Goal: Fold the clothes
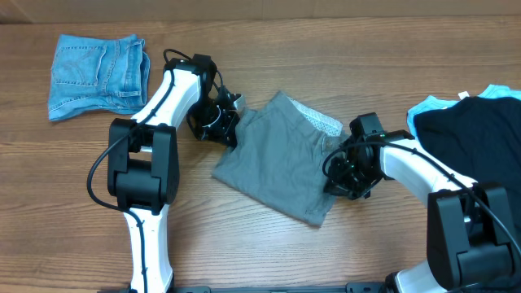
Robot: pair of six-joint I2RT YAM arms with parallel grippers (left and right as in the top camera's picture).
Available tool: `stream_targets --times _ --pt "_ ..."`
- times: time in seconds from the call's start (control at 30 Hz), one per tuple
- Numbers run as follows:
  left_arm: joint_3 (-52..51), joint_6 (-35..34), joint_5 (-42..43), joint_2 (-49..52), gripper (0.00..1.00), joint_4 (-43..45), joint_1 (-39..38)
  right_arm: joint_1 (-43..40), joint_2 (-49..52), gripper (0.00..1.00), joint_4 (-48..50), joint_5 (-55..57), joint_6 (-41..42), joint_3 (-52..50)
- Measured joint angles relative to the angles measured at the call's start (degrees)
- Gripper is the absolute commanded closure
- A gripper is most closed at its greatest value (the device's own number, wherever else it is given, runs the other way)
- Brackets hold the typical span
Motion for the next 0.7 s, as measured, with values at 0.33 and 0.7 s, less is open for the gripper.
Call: stream_targets --times 0.33,0.7 --pt "1.3 2.5 2.1 0.0 0.58 -5.8 3.7 -2.0 0.0 0.73 -2.8 0.3 -0.8 -0.2" --pt "3.5 10.5 17.2 0.0 0.96 -9.1 3.6 -2.2 -6.8 0.84 -7.5 0.3 -3.2 4.9"
